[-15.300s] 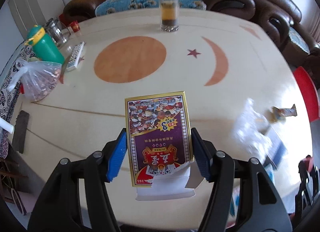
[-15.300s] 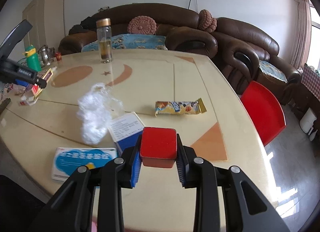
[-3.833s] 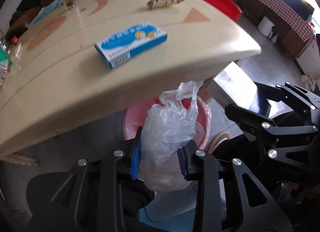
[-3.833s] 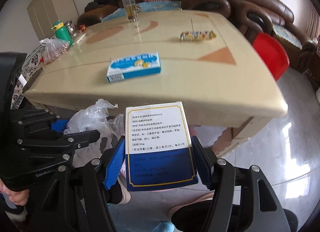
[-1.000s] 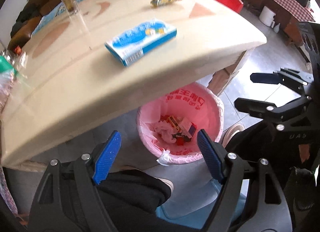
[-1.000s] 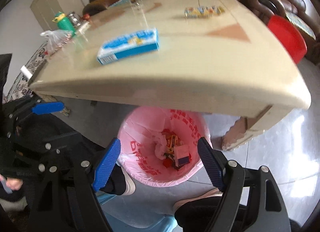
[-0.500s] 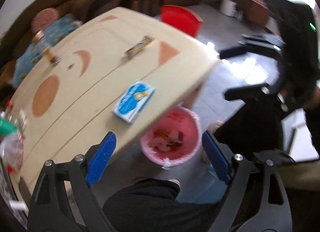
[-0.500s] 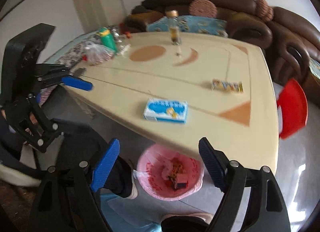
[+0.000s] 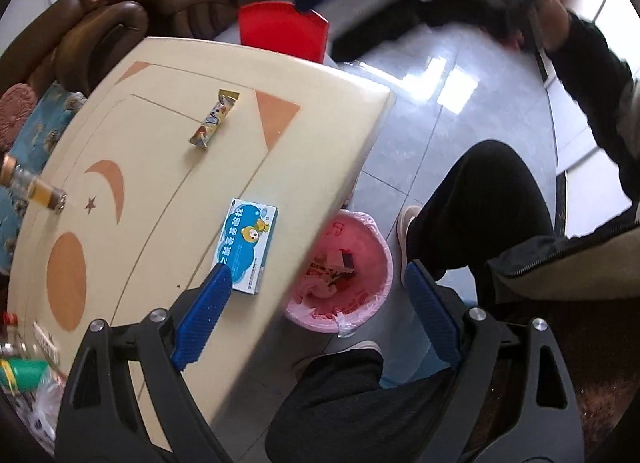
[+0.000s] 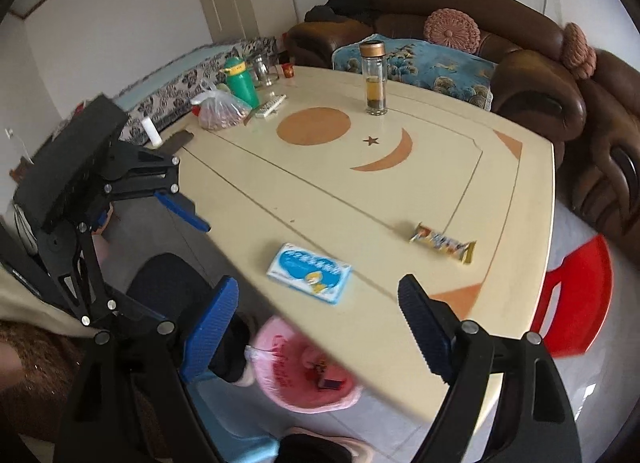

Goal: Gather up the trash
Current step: 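Raise both tools back over the table, then grasp the light-blue medicine box with the left tool while the right tool grasps the candy bar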

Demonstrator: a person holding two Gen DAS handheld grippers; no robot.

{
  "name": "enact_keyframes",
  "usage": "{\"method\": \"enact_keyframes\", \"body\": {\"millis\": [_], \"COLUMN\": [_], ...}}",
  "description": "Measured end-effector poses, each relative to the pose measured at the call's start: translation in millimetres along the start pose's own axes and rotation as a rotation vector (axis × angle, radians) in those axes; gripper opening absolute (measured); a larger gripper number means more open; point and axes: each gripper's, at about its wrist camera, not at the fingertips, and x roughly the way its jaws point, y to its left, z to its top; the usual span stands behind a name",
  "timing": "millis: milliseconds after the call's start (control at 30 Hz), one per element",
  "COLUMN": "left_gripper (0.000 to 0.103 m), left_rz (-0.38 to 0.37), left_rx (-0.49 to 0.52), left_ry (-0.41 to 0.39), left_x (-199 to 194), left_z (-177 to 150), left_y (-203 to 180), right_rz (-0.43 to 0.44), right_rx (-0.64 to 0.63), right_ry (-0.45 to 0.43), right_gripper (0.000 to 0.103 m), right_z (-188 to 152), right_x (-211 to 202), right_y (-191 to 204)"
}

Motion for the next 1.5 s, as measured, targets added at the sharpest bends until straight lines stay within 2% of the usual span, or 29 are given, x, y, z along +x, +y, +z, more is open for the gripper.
{"method": "enact_keyframes", "body": {"millis": [233, 433, 833, 1200, 1500], "left_gripper": [0.086, 0.086, 0.086, 0.086, 0.086], "left_rz": [-0.042, -0.061, -0.133, -0.17, -0.152], "left_rx": [0.032, 0.032, 0.027, 0.009, -0.004], "left_ry": [0.071, 0.116, 0.214, 0.27, 0.291], "left_x": [36, 58, 118, 148, 162], "left_z": [9, 23, 28, 21, 18], "left_y": [30, 52, 80, 92, 99], "right_rz": [-0.026, 0.008, 0.083, 0.056, 0.034], "right_rx": [-0.082, -0.131, -0.144, -0.195, -0.224], "right_ry": [0.082, 0.137, 0.254, 0.365, 0.434], "right_gripper": [0.08, 0.08, 0.08, 0.08, 0.08], "right_z": [33, 47, 43, 44, 35], "right_x": [37, 69, 142, 207, 247], "right_y": [-37, -57, -98, -133, -143]}}
